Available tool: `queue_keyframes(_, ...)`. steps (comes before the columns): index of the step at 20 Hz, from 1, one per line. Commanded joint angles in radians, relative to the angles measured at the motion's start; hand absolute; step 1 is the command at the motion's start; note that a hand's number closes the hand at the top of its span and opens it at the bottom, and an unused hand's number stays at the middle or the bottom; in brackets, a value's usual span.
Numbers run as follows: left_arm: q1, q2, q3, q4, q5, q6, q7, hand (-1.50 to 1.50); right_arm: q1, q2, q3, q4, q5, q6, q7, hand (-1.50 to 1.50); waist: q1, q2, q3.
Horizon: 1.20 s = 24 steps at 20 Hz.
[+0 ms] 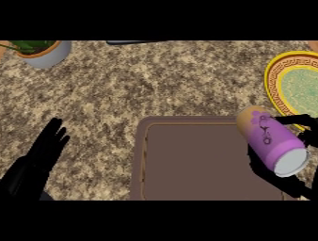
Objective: Pick the can from the tray and place it in the plate
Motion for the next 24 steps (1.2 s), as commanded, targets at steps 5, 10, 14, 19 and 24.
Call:
queue_keyframes(5,-0.001,-0.046,-0.032,0.174,0.017,-0.005,-0.004,0.0,0.0,-0.065,-0.226,0.217,-0.132,-0.132,-0.162,1.5,0.024,0.03,-0.05)
queue_keyframes(10,-0.048,-0.038,-0.054,0.169,0.013,-0.012,0.005,0.0,-0.097,-0.118,-0.335,0.39,-0.281,-0.121,-0.265,1.5,0.054,0.039,-0.049)
queue_keyframes(14,-0.082,-0.031,-0.046,0.198,0.028,-0.021,0.007,0.0,-0.129,-0.126,-0.373,0.502,-0.386,-0.112,-0.4,1.5,0.055,0.038,-0.048)
queue_keyframes(19,-0.117,-0.045,-0.08,0.202,0.02,0.006,0.034,0.0,-0.213,-0.171,-0.469,0.671,-0.514,-0.041,-0.53,1.5,0.066,0.041,-0.047)
queue_keyframes(24,-0.125,-0.035,-0.102,0.188,0.017,-0.002,0.031,0.0,-0.214,-0.237,-0.411,0.925,-0.532,0.187,-0.51,-1.5,0.115,0.051,-0.051)
